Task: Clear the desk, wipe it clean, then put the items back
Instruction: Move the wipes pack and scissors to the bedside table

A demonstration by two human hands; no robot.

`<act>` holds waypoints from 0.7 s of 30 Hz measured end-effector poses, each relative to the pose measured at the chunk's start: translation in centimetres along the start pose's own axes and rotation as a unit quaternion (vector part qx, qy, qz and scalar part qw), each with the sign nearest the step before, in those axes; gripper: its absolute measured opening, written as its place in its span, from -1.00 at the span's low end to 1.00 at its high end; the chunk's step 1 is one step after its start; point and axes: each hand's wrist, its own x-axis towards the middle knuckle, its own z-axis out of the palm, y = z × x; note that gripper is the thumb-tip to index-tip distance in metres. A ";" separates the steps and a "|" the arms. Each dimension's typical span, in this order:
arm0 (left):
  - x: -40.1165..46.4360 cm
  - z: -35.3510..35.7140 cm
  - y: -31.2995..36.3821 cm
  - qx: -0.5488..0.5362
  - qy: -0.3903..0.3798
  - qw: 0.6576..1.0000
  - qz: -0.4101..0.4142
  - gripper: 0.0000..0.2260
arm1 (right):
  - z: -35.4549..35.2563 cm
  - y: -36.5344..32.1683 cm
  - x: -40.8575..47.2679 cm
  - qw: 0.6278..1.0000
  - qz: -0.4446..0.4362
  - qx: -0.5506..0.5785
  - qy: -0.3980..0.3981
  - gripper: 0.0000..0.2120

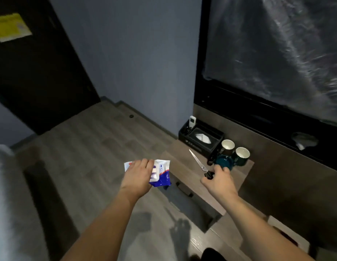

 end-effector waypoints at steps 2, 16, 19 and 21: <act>4.5 0.0 0.0 0.013 0.014 0.998 0.057 -0.36 | -0.4 0.6 2.1 0.999 0.030 0.004 0.010 -0.50; 29.1 9.2 2.6 0.067 -0.136 0.952 0.265 -0.38 | 5.5 3.2 21.9 0.985 0.167 0.023 -0.048 -0.51; 34.4 16.2 2.7 0.058 -0.162 0.940 0.295 -0.43 | 9.8 5.1 26.3 0.984 0.161 0.005 -0.075 -0.54; 37.5 20.7 2.6 0.074 -0.178 0.930 0.312 -0.43 | 12.6 6.2 28.7 0.984 0.167 0.008 -0.055 -0.58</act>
